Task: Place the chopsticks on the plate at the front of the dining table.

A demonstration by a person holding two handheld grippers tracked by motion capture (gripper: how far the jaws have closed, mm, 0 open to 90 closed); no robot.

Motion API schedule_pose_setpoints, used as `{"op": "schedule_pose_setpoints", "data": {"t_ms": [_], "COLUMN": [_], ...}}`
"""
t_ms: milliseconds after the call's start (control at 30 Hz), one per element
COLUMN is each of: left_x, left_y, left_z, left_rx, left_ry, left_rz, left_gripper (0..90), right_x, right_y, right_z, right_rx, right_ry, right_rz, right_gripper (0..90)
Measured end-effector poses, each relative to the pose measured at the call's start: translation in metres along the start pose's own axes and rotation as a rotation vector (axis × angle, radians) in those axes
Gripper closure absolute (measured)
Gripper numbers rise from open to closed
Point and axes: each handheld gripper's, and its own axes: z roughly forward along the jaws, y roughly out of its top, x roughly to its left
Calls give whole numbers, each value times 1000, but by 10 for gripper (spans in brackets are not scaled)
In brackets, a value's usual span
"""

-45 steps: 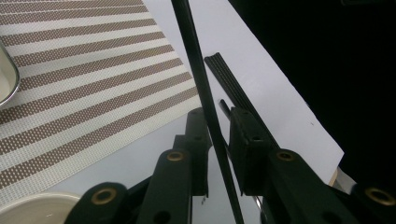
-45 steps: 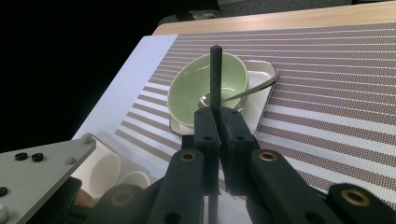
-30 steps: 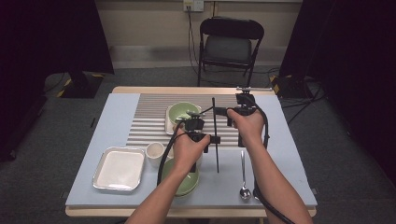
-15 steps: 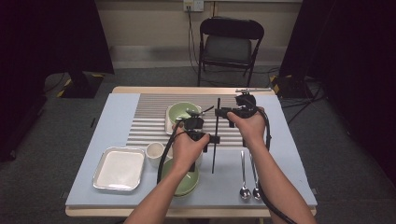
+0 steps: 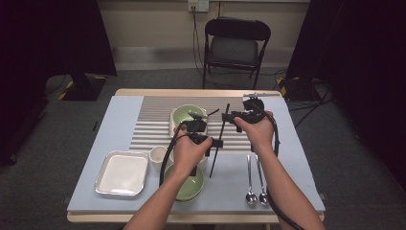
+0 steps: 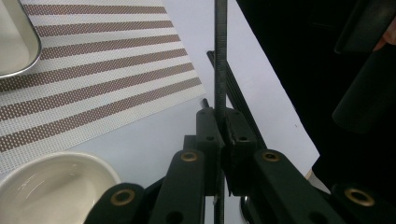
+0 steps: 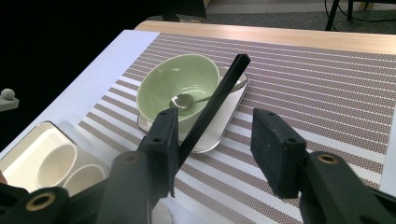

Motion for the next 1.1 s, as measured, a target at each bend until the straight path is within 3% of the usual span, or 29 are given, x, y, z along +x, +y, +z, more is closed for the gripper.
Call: {"op": "schedule_pose_setpoints", "data": {"t_ms": [500, 767, 1100], "left_x": [1, 6, 6], "left_y": [1, 3, 4], "left_z": [-6, -13, -21], "left_rx": [9, -3, -2], "left_ry": [10, 21, 38], "left_rz": [-2, -9, 5], "left_gripper": [863, 863, 862], "right_x": [-4, -11, -21], "right_y": [0, -5, -16], "right_z": [-5, -7, -7], "right_rx": [-19, -2, 11], "right_ry": [-21, -60, -77], "right_rz": [7, 2, 10], "right_gripper": [321, 276, 245]}}
